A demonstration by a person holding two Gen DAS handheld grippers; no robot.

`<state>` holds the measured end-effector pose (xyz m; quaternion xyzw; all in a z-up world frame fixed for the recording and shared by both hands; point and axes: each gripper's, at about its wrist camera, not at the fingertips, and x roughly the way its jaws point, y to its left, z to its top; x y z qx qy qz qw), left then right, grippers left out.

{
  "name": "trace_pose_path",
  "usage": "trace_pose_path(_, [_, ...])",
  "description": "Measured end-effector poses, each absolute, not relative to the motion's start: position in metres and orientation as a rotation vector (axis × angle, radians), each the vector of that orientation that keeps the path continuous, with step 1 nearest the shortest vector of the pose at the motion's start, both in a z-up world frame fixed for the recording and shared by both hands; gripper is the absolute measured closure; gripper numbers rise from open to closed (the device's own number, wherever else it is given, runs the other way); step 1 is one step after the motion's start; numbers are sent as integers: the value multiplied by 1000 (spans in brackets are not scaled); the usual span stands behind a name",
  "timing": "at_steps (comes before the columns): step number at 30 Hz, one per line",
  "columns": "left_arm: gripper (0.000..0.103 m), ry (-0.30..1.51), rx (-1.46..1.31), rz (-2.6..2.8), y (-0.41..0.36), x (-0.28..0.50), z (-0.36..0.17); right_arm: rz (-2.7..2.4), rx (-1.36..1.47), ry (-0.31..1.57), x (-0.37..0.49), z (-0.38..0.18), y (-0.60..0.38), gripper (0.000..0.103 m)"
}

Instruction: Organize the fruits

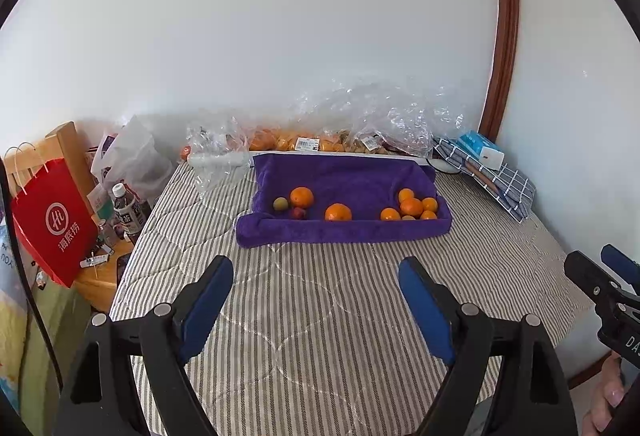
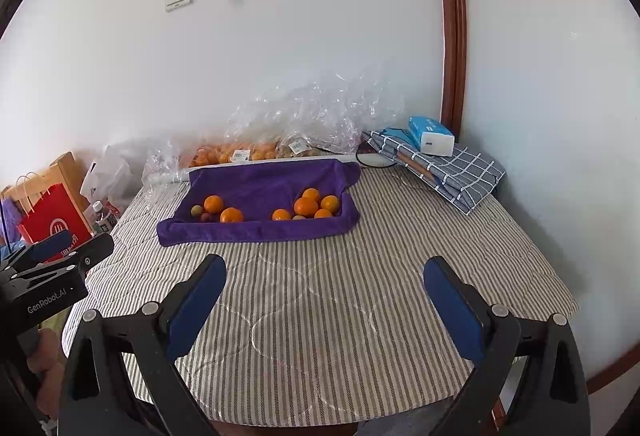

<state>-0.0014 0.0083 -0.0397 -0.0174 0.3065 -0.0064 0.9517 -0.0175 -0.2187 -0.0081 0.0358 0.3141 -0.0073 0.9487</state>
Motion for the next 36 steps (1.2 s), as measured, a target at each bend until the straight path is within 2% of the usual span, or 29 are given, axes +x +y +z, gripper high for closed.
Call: trace_pose_path(36, [18, 625, -35, -4, 12, 0, -39, -18, 85, 639, -17, -8, -218, 5])
